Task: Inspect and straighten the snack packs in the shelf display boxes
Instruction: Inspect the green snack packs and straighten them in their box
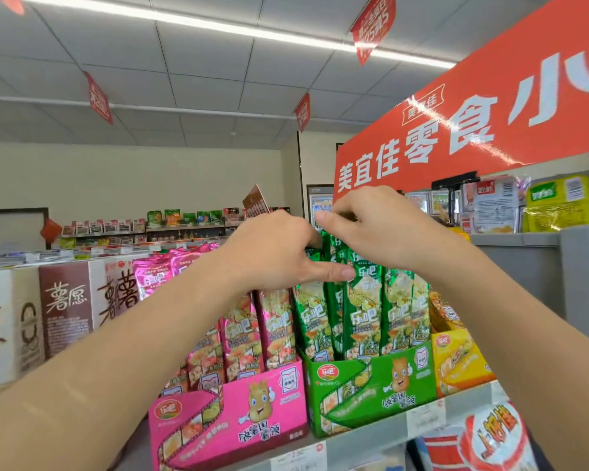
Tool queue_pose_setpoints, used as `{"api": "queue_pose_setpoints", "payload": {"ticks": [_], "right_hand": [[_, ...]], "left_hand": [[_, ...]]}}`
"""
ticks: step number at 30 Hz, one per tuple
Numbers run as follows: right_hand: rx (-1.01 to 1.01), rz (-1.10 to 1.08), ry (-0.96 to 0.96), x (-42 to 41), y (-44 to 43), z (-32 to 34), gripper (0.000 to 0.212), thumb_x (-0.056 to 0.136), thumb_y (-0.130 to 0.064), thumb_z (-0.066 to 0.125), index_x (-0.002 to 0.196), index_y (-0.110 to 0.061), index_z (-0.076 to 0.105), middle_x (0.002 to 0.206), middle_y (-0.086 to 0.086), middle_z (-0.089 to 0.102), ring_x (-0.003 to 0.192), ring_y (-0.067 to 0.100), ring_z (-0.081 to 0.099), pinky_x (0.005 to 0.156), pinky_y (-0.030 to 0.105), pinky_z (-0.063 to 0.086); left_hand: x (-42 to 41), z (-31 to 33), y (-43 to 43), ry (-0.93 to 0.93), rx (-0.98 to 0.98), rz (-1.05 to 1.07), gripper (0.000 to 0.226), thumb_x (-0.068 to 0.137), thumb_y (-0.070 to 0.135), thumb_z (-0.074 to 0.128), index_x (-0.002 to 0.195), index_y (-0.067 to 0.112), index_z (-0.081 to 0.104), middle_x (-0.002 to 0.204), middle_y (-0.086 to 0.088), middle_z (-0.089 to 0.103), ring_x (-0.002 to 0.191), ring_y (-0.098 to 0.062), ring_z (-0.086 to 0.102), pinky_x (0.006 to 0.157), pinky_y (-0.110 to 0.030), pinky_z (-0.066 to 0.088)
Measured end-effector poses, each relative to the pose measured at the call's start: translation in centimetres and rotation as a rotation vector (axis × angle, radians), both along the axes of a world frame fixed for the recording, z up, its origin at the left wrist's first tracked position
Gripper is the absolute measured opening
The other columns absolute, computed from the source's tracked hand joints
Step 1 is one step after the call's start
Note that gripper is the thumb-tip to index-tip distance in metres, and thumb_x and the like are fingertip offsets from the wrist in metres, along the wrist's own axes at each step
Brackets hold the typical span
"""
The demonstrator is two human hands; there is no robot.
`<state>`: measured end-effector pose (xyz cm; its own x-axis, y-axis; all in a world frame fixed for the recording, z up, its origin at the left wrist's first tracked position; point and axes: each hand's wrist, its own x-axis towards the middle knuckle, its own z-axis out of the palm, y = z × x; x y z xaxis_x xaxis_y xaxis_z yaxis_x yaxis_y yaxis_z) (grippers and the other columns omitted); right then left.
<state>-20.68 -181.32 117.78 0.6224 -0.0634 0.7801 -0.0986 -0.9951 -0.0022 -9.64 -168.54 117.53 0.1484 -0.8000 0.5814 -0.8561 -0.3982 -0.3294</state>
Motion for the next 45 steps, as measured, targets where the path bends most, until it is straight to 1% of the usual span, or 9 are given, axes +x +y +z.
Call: {"api": "queue_pose_setpoints", "payload": {"ticks": [7, 12, 15, 21, 26, 32, 35, 42, 45], "right_hand": [[-0.274, -0.163, 0.13, -1.0, 0.0, -3.3, 0.029, 0.103, -0.044, 0.023, 0.085, -0.029, 0.04, 0.08, -0.008, 0.048, 0.08, 0.019, 0.046, 0.076, 0.037, 0.028], [-0.178, -0.112, 0.242, -1.7, -1.1, -2.6, 0.029, 0.102, -0.047, 0.032, 0.108, -0.031, 0.055, 0.1, -0.009, 0.061, 0.098, 0.018, 0.056, 0.093, 0.046, 0.031], [-0.172, -0.042, 0.112, -1.8, -1.6, -3.2, 0.031, 0.099, -0.049, 0.037, 0.106, -0.027, 0.057, 0.096, -0.009, 0.059, 0.094, 0.017, 0.055, 0.09, 0.045, 0.035], [-0.019, 0.052, -0.038, -2.4, -2.4, -4.2, 0.037, 0.09, -0.056, 0.038, 0.093, -0.027, 0.06, 0.094, -0.01, 0.061, 0.1, 0.015, 0.052, 0.091, 0.045, 0.041], [0.045, 0.049, 0.081, -3.2, -2.9, -3.6, 0.055, 0.088, -0.058, 0.025, 0.112, -0.029, 0.065, 0.122, -0.015, 0.06, 0.126, 0.01, 0.043, 0.105, 0.056, 0.031], [0.09, 0.08, -0.005, -2.7, -3.1, -4.2, 0.036, 0.087, -0.059, 0.044, 0.105, -0.033, 0.062, 0.121, -0.016, 0.057, 0.124, 0.01, 0.043, 0.106, 0.053, 0.029], [0.092, 0.108, -0.032, -2.5, -3.2, -4.5, 0.027, 0.09, -0.053, 0.053, 0.107, -0.033, 0.061, 0.12, -0.018, 0.052, 0.123, 0.008, 0.042, 0.107, 0.051, 0.029], [0.062, 0.082, -0.041, -2.2, -3.0, -4.5, 0.027, 0.093, -0.05, 0.05, 0.11, -0.031, 0.059, 0.128, -0.014, 0.053, 0.127, 0.009, 0.041, 0.11, 0.05, 0.026], [0.002, 0.014, 0.002, -2.0, -2.9, -4.3, 0.032, 0.096, -0.05, 0.047, 0.117, -0.028, 0.056, 0.094, -0.015, 0.062, 0.091, 0.006, 0.057, 0.098, 0.041, 0.031]], "left_hand": [[-0.1, -0.4, -0.4, -0.008, 0.027, -0.095, 0.067, 0.062, 0.087, 0.03, 0.074, 0.028, 0.059, 0.071, 0.0, 0.063, 0.07, -0.02, 0.058, 0.065, -0.038, 0.051], [1.1, 0.2, -0.5, -0.01, 0.06, -0.066, 0.043, 0.088, 0.057, 0.057, 0.117, 0.027, 0.068, 0.088, 0.0, 0.071, 0.071, -0.001, 0.061, 0.073, -0.034, 0.053], [1.5, -0.4, -0.9, -0.093, 0.145, -0.038, 0.038, 0.095, 0.035, 0.051, 0.133, 0.034, 0.055, 0.118, 0.0, 0.067, 0.113, -0.022, 0.058, 0.091, -0.042, 0.051], [1.7, -0.2, -0.8, -0.09, 0.192, 0.075, 0.052, 0.092, 0.035, 0.056, 0.143, 0.029, 0.045, 0.127, -0.003, 0.064, 0.116, -0.023, 0.059, 0.095, -0.035, 0.049], [0.8, 1.0, -1.5, -0.059, 0.182, 0.048, 0.041, 0.092, 0.04, 0.056, 0.13, 0.024, 0.061, 0.124, -0.002, 0.064, 0.119, -0.023, 0.054, 0.097, -0.038, 0.047], [0.2, 1.6, -4.7, -0.088, 0.264, 0.246, 0.033, 0.094, 0.04, 0.05, 0.111, 0.013, 0.057, 0.092, -0.003, 0.062, 0.088, -0.025, 0.061, 0.074, -0.039, 0.054], [0.2, 1.8, -5.6, -0.033, 0.257, 0.257, 0.024, 0.092, 0.034, 0.055, 0.081, 0.013, 0.052, 0.073, -0.001, 0.053, 0.064, -0.017, 0.052, 0.059, -0.032, 0.044], [-0.4, 3.3, -5.0, 0.252, 0.183, 0.098, 0.022, 0.088, 0.026, 0.065, 0.092, 0.005, 0.069, 0.083, -0.008, 0.065, 0.079, -0.026, 0.06, 0.071, -0.033, 0.049], [-0.3, 3.0, -5.1, 0.258, 0.164, 0.109, 0.024, 0.091, 0.026, 0.063, 0.093, 0.002, 0.065, 0.082, -0.009, 0.061, 0.078, -0.027, 0.056, 0.066, -0.033, 0.044]]}}
